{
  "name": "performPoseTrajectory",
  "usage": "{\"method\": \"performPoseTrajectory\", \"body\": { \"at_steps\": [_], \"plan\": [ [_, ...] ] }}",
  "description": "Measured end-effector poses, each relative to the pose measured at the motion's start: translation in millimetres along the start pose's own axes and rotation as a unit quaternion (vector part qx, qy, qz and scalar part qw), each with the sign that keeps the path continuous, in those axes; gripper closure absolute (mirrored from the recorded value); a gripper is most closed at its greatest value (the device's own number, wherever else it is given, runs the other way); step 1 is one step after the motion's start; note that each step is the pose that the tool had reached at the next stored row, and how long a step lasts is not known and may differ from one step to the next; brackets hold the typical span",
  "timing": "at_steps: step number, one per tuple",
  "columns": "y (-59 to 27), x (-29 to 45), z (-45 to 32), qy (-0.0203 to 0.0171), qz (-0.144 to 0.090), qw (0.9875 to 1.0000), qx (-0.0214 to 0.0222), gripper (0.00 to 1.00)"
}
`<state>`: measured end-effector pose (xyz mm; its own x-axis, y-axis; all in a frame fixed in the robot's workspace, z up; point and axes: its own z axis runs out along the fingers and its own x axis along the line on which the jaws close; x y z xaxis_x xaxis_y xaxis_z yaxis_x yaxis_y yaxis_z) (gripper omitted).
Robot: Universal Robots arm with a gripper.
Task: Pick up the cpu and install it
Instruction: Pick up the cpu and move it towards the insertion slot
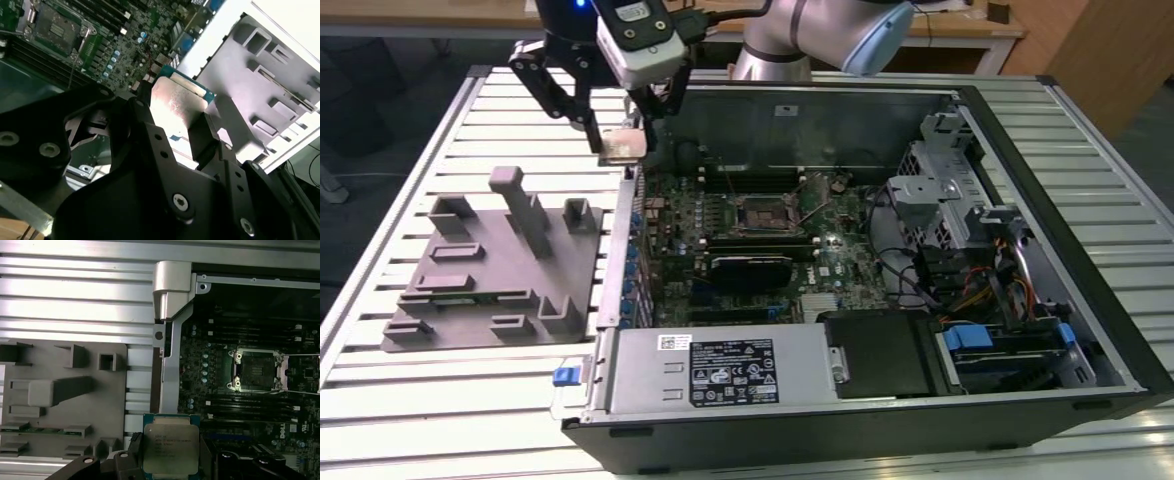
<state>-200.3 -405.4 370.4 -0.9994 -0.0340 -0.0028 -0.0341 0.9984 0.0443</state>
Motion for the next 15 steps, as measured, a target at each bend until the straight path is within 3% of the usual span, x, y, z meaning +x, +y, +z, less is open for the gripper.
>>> {"method": "performPoseTrajectory", "body": {
  "at_steps": [15],
  "plan": [
    [-0.6,-18.5,0.1,0.0000,0.000,1.0000,0.0000,0.46]
  ]
}}
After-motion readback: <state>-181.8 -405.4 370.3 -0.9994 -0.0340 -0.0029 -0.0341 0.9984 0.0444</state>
